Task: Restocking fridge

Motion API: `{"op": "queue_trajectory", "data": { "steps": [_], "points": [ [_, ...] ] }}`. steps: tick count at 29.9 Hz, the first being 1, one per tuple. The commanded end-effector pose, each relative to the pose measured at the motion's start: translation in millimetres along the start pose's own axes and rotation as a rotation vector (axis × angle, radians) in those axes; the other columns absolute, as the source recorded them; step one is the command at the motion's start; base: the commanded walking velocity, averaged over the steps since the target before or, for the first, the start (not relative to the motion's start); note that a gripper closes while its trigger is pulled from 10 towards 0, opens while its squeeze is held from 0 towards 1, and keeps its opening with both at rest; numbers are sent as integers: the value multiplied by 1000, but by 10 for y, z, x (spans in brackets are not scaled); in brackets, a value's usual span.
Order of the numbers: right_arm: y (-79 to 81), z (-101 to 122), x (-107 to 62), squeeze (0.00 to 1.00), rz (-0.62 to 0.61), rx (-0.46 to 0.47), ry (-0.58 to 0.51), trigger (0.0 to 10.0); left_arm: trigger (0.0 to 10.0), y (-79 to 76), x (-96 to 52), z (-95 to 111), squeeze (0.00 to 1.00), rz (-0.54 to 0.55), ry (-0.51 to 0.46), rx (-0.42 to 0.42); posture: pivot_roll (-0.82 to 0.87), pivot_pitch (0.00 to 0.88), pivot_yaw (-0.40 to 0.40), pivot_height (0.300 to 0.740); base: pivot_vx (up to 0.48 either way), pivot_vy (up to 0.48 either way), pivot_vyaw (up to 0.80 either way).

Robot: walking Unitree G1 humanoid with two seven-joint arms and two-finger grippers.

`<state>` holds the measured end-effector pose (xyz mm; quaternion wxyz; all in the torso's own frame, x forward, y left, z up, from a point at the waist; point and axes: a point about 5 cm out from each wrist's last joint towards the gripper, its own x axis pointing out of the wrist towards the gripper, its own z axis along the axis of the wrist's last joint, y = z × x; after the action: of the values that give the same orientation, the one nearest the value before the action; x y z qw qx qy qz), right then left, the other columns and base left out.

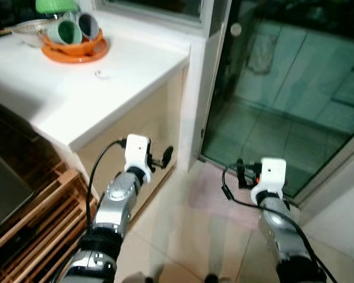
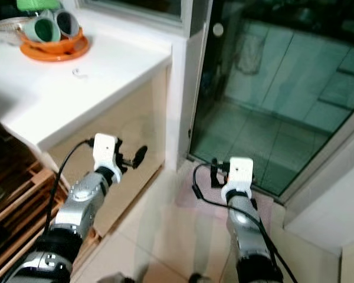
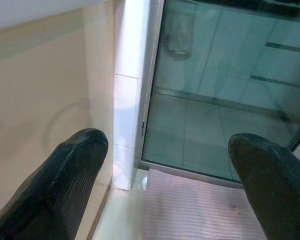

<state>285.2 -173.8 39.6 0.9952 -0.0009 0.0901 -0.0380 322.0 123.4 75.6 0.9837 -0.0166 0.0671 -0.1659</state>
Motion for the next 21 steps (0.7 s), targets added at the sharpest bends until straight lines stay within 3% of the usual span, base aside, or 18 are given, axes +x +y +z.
{"op": "queue_trajectory", "data": {
  "steps": [1, 21],
  "points": [
    [-24, 1, 15, 0, -3, -2, 11, 10000, 10000, -15, 15, 45, 0, 0, -17, 13, 0, 0, -5, 740, -311, 0, 0],
    [-25, -17, 22, 0, -3, 4, 19, 10000, 10000, -20, 14, 34, 0, -3, -16, 15, -1, 0, -6, 740, -305, 0, 0]
  ]
}}
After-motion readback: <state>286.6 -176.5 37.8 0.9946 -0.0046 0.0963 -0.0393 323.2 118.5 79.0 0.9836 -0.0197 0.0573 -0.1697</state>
